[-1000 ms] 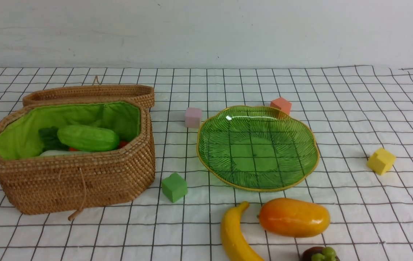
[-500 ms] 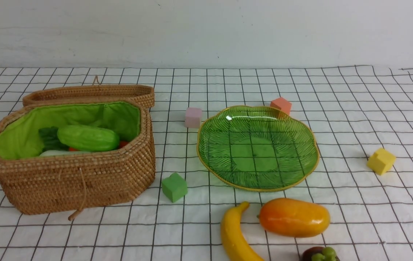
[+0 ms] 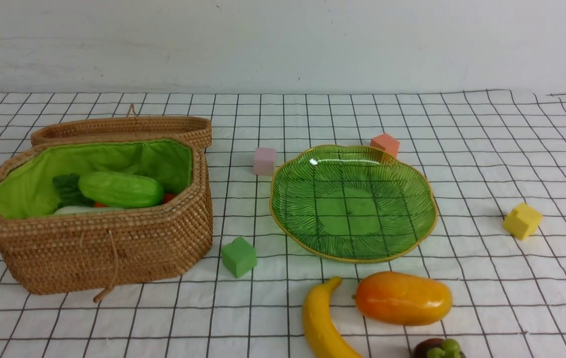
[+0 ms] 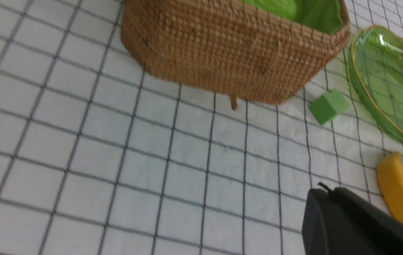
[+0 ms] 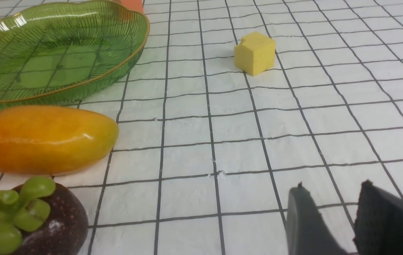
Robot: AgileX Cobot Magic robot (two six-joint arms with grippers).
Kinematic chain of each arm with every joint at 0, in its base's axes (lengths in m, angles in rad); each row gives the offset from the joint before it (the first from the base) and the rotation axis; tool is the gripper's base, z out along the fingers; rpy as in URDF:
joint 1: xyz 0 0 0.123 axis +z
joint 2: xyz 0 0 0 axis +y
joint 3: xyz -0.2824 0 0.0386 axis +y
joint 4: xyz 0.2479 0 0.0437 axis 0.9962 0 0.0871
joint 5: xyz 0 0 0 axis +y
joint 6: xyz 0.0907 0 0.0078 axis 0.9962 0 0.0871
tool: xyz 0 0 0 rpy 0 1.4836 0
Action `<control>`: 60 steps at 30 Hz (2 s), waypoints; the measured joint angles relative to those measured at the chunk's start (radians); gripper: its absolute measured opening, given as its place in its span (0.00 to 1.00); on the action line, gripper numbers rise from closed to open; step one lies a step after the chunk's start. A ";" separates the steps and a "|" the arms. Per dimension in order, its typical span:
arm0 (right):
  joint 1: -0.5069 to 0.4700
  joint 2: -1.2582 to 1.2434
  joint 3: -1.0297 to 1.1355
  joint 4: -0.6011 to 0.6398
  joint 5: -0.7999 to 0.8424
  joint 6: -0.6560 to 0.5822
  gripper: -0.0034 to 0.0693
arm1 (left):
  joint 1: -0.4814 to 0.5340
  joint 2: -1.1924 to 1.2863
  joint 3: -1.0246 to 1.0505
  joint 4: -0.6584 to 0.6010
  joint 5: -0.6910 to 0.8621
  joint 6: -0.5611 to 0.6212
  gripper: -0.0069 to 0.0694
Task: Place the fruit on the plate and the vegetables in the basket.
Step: Use the right arm to grab a banana and put it into the right plate
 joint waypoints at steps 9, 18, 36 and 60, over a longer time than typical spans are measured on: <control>0.000 0.000 0.000 0.000 0.000 0.000 0.38 | 0.067 -0.178 0.439 0.090 -0.481 0.159 0.08; 0.000 0.000 0.000 0.000 0.000 0.000 0.38 | 0.125 -0.178 0.609 0.030 -0.549 0.174 0.08; 0.000 0.000 0.001 0.003 -0.014 0.004 0.38 | 0.127 -0.178 0.610 0.017 -0.556 0.174 0.08; 0.005 0.421 -0.842 0.113 0.059 0.284 0.38 | 0.127 -0.178 0.610 0.017 -0.557 0.174 0.10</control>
